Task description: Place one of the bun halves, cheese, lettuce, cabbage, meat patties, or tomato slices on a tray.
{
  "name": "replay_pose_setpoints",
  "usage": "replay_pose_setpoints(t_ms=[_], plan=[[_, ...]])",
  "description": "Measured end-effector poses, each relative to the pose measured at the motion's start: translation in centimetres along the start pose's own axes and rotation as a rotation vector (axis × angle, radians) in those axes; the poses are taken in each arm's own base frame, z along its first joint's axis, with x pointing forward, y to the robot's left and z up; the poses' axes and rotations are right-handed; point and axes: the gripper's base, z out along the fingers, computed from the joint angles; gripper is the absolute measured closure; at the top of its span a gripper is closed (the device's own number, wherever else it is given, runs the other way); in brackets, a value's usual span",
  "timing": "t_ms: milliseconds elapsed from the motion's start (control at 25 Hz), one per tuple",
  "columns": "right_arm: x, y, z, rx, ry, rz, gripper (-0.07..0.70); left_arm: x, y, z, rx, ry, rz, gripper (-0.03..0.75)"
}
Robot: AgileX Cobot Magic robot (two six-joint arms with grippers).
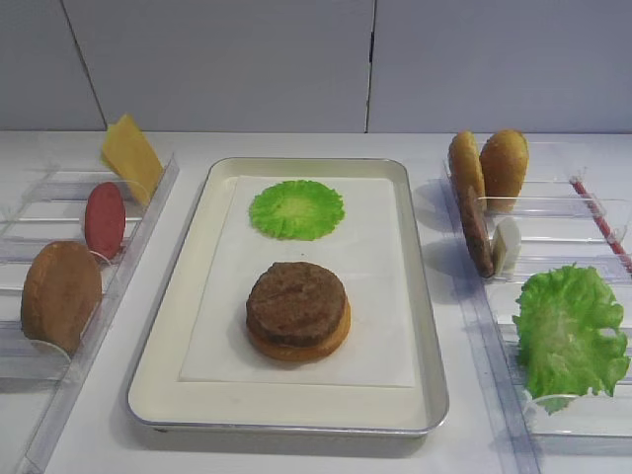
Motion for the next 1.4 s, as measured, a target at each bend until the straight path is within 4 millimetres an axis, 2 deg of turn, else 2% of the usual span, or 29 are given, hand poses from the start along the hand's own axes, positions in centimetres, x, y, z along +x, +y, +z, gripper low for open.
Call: replay_pose_setpoints(t_ms=[600, 960, 1400], plan=[[0.0, 0.0, 0.0, 0.0, 0.0, 0.004, 0.335, 0.0, 0.0, 0.0, 0.0, 0.0, 0.0, 0.247], [0.0, 0.0, 0.0, 0.0, 0.0, 0.004, 0.343, 0.0, 0.0, 0.0, 0.0, 0.0, 0.0, 0.247], [0.0, 0.0, 0.0, 0.0, 0.0, 0.004, 0.416, 0.0, 0.0, 0.0, 0.0, 0.0, 0.0, 0.247]])
